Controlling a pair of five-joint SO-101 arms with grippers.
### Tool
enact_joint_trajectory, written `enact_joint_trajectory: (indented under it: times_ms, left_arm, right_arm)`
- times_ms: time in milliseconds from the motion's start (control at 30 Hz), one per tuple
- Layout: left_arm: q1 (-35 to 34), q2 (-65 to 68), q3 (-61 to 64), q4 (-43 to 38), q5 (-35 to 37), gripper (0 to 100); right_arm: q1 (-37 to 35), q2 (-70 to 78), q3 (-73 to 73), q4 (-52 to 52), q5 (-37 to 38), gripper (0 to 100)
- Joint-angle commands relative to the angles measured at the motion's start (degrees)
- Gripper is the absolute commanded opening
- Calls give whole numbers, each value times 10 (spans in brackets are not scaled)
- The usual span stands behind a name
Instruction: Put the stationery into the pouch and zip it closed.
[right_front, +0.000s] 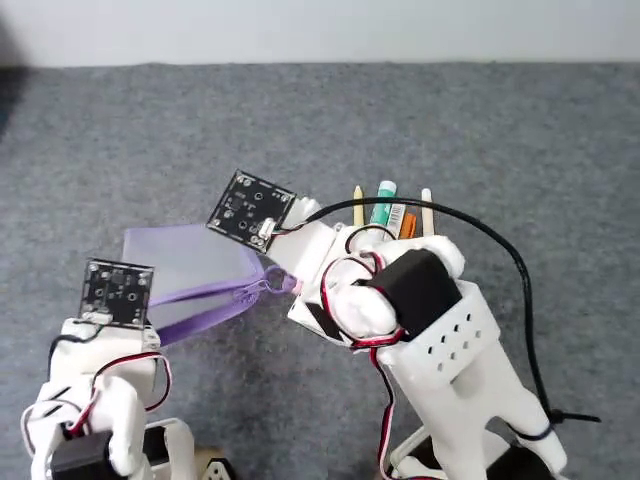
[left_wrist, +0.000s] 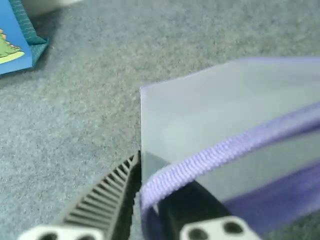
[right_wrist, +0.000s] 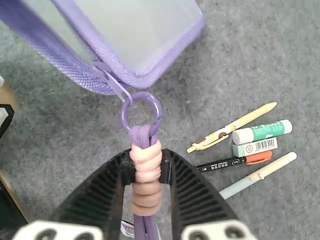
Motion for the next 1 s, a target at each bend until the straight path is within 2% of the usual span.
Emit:
enact_joint_trajectory:
  times_ms: [0,100,267,467,633,800,967]
  left_arm:
    - [21,6,-43,5,41,12]
    - [57,7,-63,5,97,12]
    - [92,7,-66,5,172,12]
    - [94,7,-66,4,237,12]
    - [95,7,-65,1,262,12]
    - [92,7,-65,1,272,12]
    - [91,6,-65,1,272,12]
  right_arm:
    - [19,-25,-9,17,-8,13]
    - [21,-25,-10,20,-13,61]
    - [63,-44,-10,18,-109,207]
    - [148,-63,-7,19,-176,185]
    - [222,-47,5,4,-187,184]
    - [236,44,47,-60,-191,184]
    - [236,172,15,-124,-191,184]
